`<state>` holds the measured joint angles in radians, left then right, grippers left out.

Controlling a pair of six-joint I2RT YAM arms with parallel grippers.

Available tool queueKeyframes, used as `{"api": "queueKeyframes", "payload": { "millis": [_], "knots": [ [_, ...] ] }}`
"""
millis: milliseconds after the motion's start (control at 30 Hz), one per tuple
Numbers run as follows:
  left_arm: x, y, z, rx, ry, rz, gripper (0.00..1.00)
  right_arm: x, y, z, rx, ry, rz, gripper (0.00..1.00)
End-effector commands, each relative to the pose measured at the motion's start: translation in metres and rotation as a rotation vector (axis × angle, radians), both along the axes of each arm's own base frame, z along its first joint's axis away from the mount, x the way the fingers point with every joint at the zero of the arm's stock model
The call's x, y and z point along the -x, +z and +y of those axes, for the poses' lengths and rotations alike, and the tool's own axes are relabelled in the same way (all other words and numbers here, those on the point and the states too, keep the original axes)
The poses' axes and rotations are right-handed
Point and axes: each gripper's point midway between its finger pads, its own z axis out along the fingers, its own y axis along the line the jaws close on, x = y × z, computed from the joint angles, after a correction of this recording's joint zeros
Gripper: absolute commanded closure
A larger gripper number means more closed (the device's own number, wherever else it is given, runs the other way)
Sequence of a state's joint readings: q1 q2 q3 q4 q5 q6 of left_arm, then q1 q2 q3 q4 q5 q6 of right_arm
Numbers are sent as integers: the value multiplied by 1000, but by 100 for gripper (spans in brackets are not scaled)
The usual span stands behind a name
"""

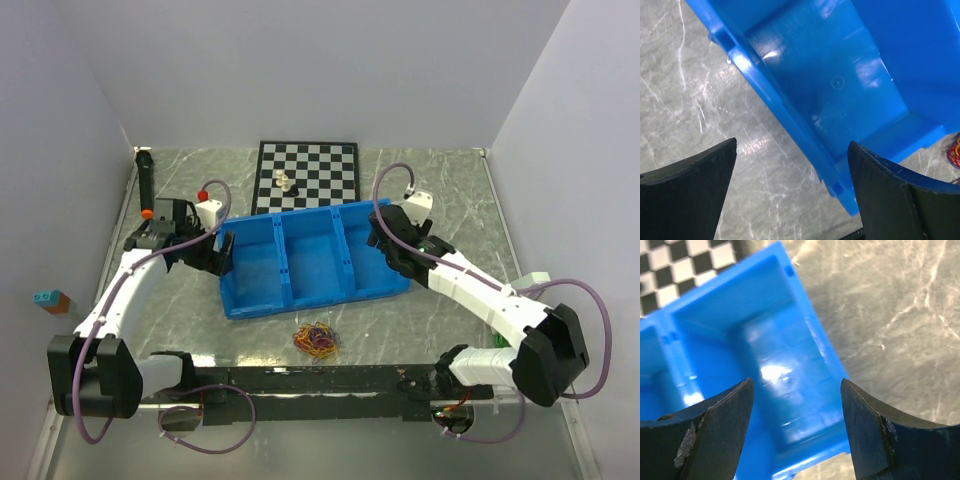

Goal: Untangle the cables

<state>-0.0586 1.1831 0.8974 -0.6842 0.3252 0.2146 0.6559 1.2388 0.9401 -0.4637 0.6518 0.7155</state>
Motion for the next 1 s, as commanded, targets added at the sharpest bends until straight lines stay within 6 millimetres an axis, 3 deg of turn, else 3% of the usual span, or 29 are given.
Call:
{"api": "queueKeyframes", "payload": {
  "millis": [0,67,333,567,800,967],
  "knots": [
    [-18,1,-7,12,-6,-60,3,-4,-19,-7,14,33,50,23],
    [-20,-5,-8,-11,-11,-62,1,-5,-33,-16,30,4,89,23],
    [-45,-9,-4,-65,24,-89,21,5,-65,-25,31,-19,168,28],
    [-67,3,-11,-43,35,-128,25,33,-68,-26,-17,-17,165,42],
    [-72,16,-29,-18,2,-152,27,46,-65,-40,-6,-74,178,41],
    [-75,20,-31,-23,-1,-177,27,54,-62,-32,-40,-50,173,47]
  ]
}}
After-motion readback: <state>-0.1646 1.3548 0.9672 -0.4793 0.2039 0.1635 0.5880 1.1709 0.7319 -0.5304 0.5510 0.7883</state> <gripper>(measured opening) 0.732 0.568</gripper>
